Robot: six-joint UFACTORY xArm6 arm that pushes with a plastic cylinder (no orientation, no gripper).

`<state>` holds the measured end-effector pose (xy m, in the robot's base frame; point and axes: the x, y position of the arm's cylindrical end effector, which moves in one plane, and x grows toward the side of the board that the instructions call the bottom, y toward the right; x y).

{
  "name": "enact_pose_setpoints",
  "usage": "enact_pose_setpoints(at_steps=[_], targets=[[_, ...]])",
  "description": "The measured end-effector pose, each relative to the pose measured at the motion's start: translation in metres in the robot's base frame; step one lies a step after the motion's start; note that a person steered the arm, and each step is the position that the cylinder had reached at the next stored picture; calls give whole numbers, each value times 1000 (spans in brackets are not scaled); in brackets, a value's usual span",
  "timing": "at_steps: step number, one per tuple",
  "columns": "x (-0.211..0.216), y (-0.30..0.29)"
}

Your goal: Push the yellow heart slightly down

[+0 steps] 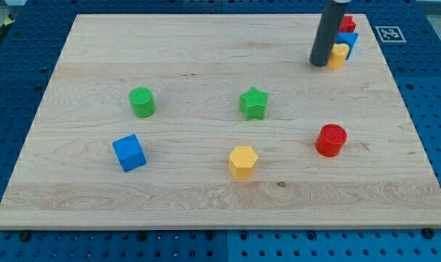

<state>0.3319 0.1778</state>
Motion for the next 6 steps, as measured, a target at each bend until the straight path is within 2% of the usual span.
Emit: enact_pose_setpoints(at_steps=[2, 4, 5, 6], targets=[[-40, -7], [-5, 32], [-5, 36], [6, -27]])
